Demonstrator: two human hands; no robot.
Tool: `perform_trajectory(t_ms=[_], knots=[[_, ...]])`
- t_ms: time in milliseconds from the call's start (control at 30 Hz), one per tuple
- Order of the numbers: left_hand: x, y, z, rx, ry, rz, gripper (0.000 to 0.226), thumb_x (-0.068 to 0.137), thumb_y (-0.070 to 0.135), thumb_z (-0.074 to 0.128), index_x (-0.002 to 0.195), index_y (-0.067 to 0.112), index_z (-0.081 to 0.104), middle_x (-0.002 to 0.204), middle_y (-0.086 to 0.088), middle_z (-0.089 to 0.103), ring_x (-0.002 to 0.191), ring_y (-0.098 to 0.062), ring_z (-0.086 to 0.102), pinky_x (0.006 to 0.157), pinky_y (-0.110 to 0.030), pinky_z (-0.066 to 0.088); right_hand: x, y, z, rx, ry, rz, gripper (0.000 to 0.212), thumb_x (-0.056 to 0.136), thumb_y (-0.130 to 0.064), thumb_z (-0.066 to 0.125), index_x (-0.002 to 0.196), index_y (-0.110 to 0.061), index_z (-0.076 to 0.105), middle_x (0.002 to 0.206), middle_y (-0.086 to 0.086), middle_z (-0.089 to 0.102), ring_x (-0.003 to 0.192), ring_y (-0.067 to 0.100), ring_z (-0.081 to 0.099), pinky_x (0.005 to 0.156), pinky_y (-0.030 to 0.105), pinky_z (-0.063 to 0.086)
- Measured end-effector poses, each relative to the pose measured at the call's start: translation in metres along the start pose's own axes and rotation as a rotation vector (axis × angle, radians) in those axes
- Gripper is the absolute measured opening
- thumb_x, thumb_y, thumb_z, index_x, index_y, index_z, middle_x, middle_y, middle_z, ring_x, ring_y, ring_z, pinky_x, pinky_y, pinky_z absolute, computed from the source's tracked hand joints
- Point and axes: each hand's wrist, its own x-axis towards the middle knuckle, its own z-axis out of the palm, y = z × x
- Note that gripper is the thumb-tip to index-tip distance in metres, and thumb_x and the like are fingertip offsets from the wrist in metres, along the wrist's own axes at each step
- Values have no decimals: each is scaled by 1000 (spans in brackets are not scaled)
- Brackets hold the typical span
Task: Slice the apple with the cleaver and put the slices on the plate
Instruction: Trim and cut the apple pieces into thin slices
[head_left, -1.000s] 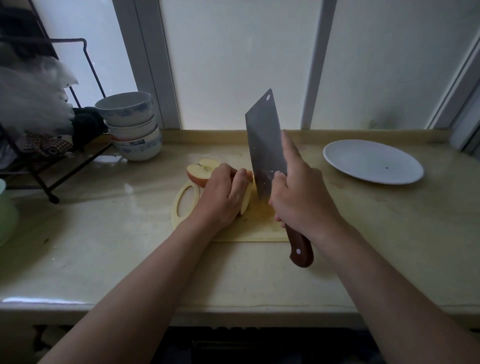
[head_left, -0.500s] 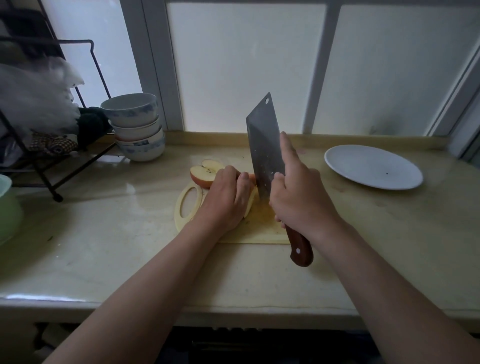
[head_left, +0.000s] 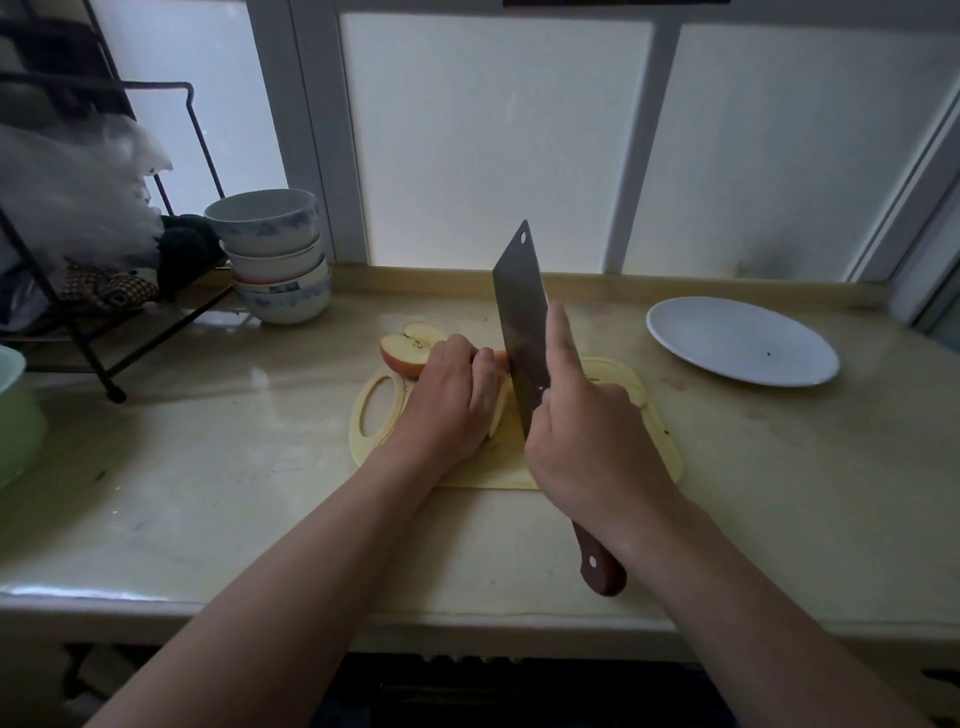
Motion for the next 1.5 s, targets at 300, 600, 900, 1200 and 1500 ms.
perform_trajectory(t_ms=[300, 600, 900, 1200, 1500], knots=[[-1, 0, -5, -109, 5, 56, 21, 107, 29, 37, 114, 19, 55, 95, 12, 58, 87, -2, 55, 72, -25, 44, 6, 16, -1, 81, 27, 21, 80, 106, -11, 42, 167, -31, -5, 70, 3, 54, 58, 13, 52, 46, 22, 34], [-2, -4, -19, -31, -248, 32, 62, 95, 44, 62, 150, 23, 41, 130, 10, 52, 117, -13, 52, 92, -29, 51, 11, 43, 4, 316, 46, 125, 76, 108, -16, 40, 164, -49, 0, 86, 14, 69, 65, 28, 69, 60, 49, 63], [1, -7, -26, -46, -320, 30, 88, 86, 26, 77, 157, 34, 26, 141, 7, 45, 121, -11, 49, 96, -23, 45, 11, 45, -6, 408, 27, 105, 73, 109, -14, 38, 165, -47, 6, 84, 9, 69, 47, 16, 63, 45, 31, 57], [2, 6, -29, -424, -342, -207, 57, 92, 41, 68, 144, 31, 49, 119, 2, 57, 90, -12, 69, 82, -31, 58, 11, 50, -16, 455, 37, 114, 71, 109, -15, 37, 165, -47, 9, 99, 8, 68, 44, 9, 63, 42, 24, 52], [2, 6, -25, -358, -383, -270, 40, 98, 40, 58, 135, 26, 48, 112, 8, 58, 97, -13, 60, 70, -21, 53, 6, 46, -25, 370, 9, 70, 72, 107, -15, 40, 164, -49, 11, 81, 10, 68, 51, 22, 64, 47, 40, 59]])
